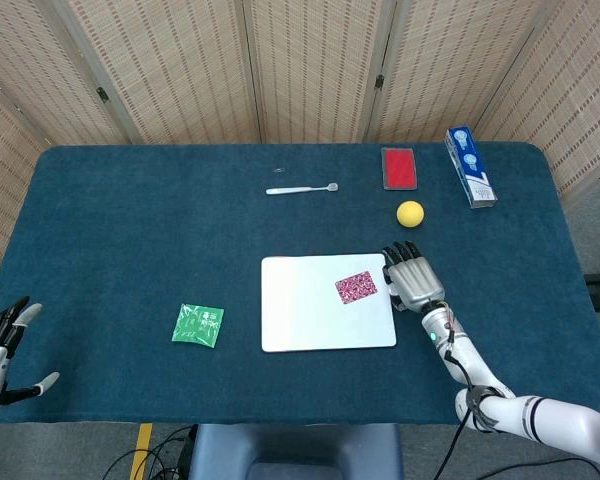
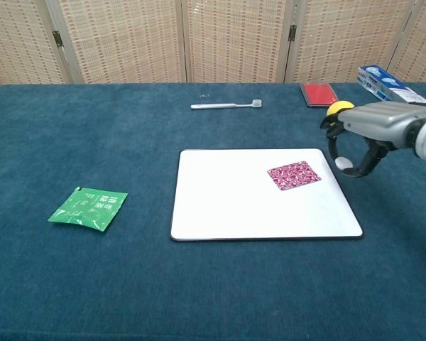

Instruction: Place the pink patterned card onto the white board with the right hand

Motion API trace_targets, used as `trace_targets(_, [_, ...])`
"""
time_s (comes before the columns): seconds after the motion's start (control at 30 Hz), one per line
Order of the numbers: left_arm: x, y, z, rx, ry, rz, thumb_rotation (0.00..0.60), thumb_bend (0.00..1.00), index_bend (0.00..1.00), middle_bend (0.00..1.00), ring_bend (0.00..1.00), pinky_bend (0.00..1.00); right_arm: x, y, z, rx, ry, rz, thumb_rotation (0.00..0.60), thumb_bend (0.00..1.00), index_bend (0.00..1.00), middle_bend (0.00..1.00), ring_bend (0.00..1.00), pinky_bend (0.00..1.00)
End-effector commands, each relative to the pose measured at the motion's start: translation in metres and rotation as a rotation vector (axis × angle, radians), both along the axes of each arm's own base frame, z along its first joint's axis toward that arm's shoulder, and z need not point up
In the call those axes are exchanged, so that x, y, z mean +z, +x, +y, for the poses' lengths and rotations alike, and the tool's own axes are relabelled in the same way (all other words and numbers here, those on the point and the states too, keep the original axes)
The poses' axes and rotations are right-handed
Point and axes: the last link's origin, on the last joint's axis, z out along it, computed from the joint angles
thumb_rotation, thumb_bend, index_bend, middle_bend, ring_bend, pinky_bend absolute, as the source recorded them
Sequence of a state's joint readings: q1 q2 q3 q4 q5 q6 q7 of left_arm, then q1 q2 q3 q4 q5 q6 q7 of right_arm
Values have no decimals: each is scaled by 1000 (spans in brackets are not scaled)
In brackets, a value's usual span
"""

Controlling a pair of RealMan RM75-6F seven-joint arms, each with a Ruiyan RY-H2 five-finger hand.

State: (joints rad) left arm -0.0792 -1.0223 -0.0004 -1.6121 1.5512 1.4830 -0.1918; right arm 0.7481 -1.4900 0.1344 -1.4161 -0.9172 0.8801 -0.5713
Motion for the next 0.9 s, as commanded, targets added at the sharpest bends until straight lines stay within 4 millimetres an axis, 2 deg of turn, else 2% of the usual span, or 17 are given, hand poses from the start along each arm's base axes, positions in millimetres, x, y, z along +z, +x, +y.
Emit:
trace_targets(0.03, [3, -2, -1, 5, 6, -3, 600, 211, 0, 0, 0, 151, -15, 15, -11, 14, 21, -7, 600, 323, 602, 105, 0, 0])
trace_targets(0.4, [11, -5, -5, 10, 31, -20, 600, 211, 0, 0, 0, 151, -33, 36, -20, 44, 33, -9, 600, 304, 600, 104, 0, 0])
trace_targets(0.5, [11, -5, -5, 8, 30, -17, 600, 211, 0, 0, 0, 151, -33, 37, -19, 37, 36, -18, 600, 261, 476, 92, 0, 0])
trace_targets(0.6, [11, -4, -6, 3, 29, -21, 600, 210, 0, 0, 0, 151, -34, 36, -18, 35, 39, -12, 600, 221, 272, 72, 0, 0])
trace_targets(0.7, [12, -4, -7, 1, 30, -26, 600, 211, 0, 0, 0, 151, -32, 35, -19, 28, 40, -15, 600, 206, 131, 57, 0, 0])
trace_targets(0.8, [14, -5, -7, 5, 37, -29, 600, 211, 0, 0, 0, 151, -29, 35, -20, 24, 38, -21, 600, 199, 63, 49, 0, 0])
trace_targets(0.9, [16, -5, -8, 3, 46, -32, 600, 211, 0, 0, 0, 151, -26, 35, -19, 18, 38, -31, 600, 195, 50, 44, 0, 0])
